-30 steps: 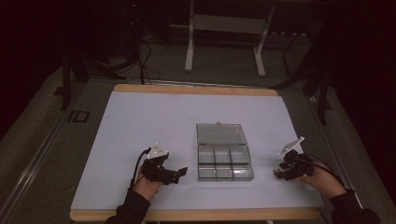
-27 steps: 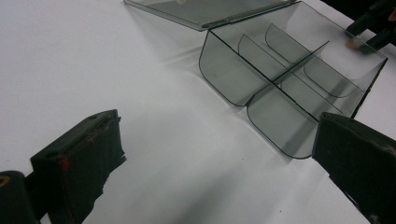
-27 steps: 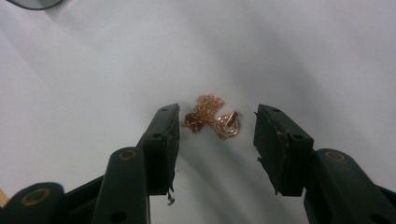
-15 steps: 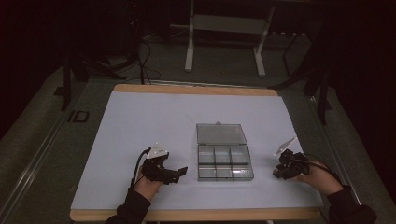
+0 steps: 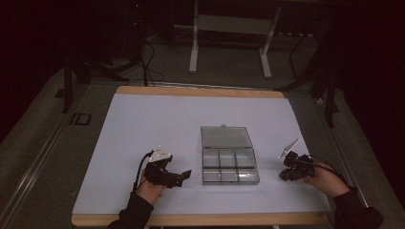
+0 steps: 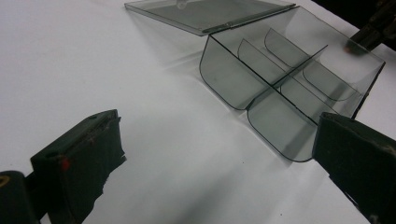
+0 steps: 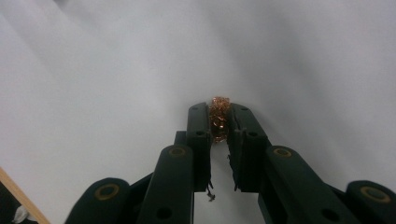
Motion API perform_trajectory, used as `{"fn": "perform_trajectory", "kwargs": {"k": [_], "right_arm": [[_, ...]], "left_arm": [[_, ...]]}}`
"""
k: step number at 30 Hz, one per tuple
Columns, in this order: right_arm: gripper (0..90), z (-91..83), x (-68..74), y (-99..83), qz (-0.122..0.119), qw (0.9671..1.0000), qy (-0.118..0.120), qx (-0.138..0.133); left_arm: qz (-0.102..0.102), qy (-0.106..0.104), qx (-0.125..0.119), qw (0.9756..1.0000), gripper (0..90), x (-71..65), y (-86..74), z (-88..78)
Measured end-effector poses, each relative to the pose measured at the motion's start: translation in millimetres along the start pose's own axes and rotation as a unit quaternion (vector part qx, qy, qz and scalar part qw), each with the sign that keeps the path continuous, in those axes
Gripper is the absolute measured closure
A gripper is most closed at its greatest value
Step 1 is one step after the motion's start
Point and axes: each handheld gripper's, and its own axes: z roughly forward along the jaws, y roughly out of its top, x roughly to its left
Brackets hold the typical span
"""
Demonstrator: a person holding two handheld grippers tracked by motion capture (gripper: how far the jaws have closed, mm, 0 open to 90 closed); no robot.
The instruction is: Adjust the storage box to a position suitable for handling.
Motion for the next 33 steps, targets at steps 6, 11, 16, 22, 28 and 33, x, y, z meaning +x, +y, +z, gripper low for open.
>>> {"fn": "perform_trajectory", "kwargs": {"k": [6, 11, 16, 22, 28, 33], "right_arm": [[79.5, -6.4, -1.5, -1.0, -0.001, 0.9999, 0.001, -0.014], [79.4, -22.8, -2.8, -0.3, -0.005, 0.9995, -0.004, -0.032], [79.5, -35.2, -2.6, 1.3, -0.01, 0.9991, -0.008, -0.04], [79.5, -47.6, -0.5, 3.3, -0.018, 0.9987, -0.008, -0.048], [79.5, -61.0, 0.3, 6.8, -0.025, 0.9983, -0.014, -0.05], [79.4, -73.0, 0.1, 10.5, -0.029, 0.9979, -0.018, -0.056]], "left_arm": [[-0.003, 0.001, -0.001, 1.0, 2.4, 1.3, -0.4, -0.3], [-0.001, 0.001, 0.0, 1.0, 2.4, 1.0, -0.1, 0.1], [-0.002, -0.001, -0.003, 1.0, 2.4, 1.3, -0.3, -0.1], [0.009, -0.007, -0.017, 0.9998, 2.4, -0.6, -0.7, -0.8], [0.009, -0.006, -0.018, 0.9998, 2.4, 0.2, -0.8, -0.5], [0.01, -0.006, -0.019, 0.9998, 2.4, 1.2, -0.8, -1.3]]}}
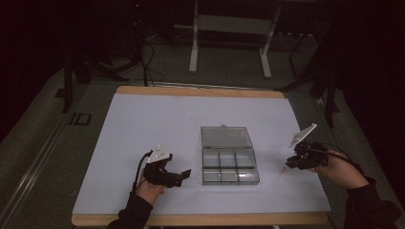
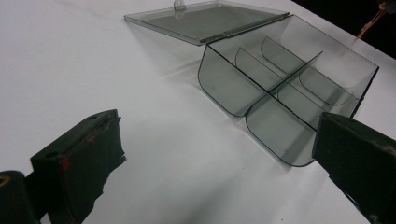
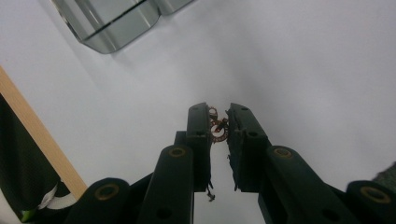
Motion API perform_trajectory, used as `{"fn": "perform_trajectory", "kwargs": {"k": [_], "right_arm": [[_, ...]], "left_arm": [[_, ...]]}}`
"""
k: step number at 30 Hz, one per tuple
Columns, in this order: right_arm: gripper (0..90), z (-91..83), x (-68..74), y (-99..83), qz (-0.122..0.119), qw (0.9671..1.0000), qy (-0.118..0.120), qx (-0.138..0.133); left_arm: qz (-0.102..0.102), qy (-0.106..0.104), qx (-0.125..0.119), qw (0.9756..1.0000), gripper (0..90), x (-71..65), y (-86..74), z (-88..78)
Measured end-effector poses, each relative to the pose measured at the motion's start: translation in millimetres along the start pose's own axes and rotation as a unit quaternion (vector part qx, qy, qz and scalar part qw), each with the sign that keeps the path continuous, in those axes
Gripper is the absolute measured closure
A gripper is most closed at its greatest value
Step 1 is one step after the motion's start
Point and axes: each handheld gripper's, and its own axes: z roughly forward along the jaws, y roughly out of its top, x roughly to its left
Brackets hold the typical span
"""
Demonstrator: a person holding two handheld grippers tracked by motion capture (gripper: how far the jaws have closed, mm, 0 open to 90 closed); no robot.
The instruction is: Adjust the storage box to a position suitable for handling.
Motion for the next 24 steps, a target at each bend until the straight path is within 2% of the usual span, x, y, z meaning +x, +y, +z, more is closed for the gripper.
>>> {"fn": "perform_trajectory", "kwargs": {"k": [2, 13, 24], "right_arm": [[79.4, -4.6, -0.8, 2.2, -0.005, 1.0, -0.007, 0.0], [79.4, -30.8, -7.5, 20.2, -0.025, 0.9996, -0.008, -0.003], [79.4, -67.3, -10.4, 44.7, -0.047, 0.9983, -0.024, -0.025]], "left_arm": [[0.002, 0.0, 0.0, 1.0, 2.4, 0.0, -0.1, 0.2], [0.004, -0.001, -0.001, 1.0, 2.4, 0.5, -0.7, -0.3], [0.005, -0.002, 0.0, 1.0, 2.4, 0.5, -1.1, 0.0]]}}
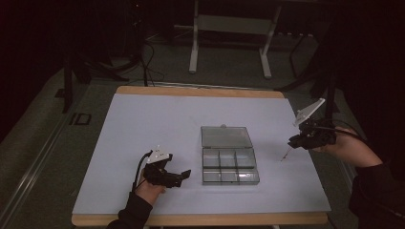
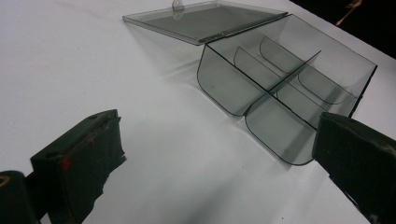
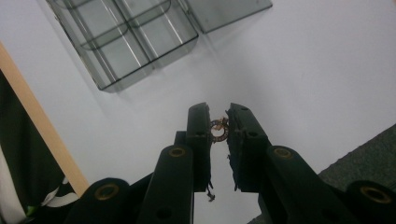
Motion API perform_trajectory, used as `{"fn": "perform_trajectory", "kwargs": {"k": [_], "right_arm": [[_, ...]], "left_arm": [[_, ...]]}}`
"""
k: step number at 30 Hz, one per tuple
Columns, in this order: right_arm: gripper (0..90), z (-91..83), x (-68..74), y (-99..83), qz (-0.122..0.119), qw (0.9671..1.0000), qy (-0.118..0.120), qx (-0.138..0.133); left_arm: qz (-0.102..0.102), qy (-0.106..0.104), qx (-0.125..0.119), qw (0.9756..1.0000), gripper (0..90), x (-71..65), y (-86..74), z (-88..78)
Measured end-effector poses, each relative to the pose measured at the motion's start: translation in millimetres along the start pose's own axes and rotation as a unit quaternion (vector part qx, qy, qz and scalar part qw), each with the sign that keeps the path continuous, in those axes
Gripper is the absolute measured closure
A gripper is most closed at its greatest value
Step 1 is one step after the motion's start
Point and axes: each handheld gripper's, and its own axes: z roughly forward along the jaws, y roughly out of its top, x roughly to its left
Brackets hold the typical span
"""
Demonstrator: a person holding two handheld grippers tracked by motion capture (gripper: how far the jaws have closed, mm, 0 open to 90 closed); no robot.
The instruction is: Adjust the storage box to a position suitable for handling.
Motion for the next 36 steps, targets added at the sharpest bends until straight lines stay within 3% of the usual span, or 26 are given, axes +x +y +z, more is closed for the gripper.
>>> {"fn": "perform_trajectory", "kwargs": {"k": [15, 27, 36], "right_arm": [[79.4, -36.7, 0.6, 35.4, -0.037, 0.999, -0.01, -0.026], [79.4, -36.9, 13.6, 63.1, -0.089, 0.9955, 0.003, -0.033], [79.4, -31.8, 21.8, 79.7, -0.109, 0.9932, 0.019, -0.036]], "left_arm": [[-0.001, 0.0, -0.001, 1.0, 2.4, 0.6, -0.8, 0.4], [-0.002, 0.0, -0.003, 1.0, 2.4, 1.9, -1.3, -1.4], [-0.001, 0.0, -0.004, 1.0, 2.4, 1.4, -1.5, -2.3]]}}
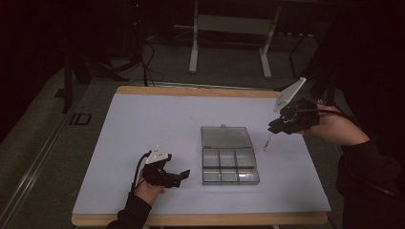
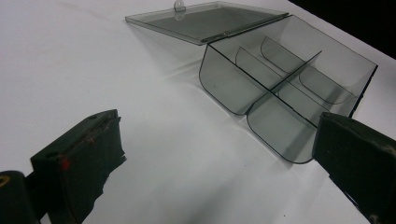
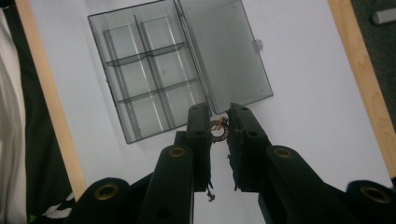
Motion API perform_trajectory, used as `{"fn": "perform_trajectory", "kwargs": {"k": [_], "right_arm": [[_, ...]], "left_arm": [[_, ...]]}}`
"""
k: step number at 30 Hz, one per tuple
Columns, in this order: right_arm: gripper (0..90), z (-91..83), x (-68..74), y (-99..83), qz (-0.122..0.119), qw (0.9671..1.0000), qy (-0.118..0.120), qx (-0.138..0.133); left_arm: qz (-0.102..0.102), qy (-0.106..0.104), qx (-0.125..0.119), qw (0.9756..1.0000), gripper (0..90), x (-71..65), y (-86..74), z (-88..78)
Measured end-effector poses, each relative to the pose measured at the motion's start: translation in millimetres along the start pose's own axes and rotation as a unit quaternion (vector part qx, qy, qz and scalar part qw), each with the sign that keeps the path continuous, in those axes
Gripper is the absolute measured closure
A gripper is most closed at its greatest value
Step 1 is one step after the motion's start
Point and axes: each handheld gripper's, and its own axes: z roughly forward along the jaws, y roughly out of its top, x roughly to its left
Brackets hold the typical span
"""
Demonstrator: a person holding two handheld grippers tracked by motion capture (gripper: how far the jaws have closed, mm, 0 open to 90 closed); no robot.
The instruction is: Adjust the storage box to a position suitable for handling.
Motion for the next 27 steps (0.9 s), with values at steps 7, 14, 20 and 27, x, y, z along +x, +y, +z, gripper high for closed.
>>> {"fn": "perform_trajectory", "kwargs": {"k": [7, 14, 20, 27], "right_arm": [[79.4, 12.0, 4.2, 10.1, -0.013, 0.9998, 0.014, 0.002], [79.3, 32.8, 5.8, 17.4, -0.023, 0.9993, 0.028, 0.013], [79.3, 53.1, 7.7, 18.0, -0.027, 0.9985, 0.041, 0.025], [79.3, 75.0, 8.6, 15.9, -0.027, 0.9977, 0.055, 0.03]], "left_arm": [[-0.001, 0.001, -0.001, 1.0, 2.4, 0.4, -0.6, -0.7], [-0.001, 0.001, -0.003, 1.0, 2.4, 1.2, -0.9, -1.6], [-0.002, 0.001, -0.002, 1.0, 2.4, 1.4, -1.8, -1.4], [-0.003, 0.002, -0.003, 1.0, 2.4, 2.1, -2.1, -1.8]]}}
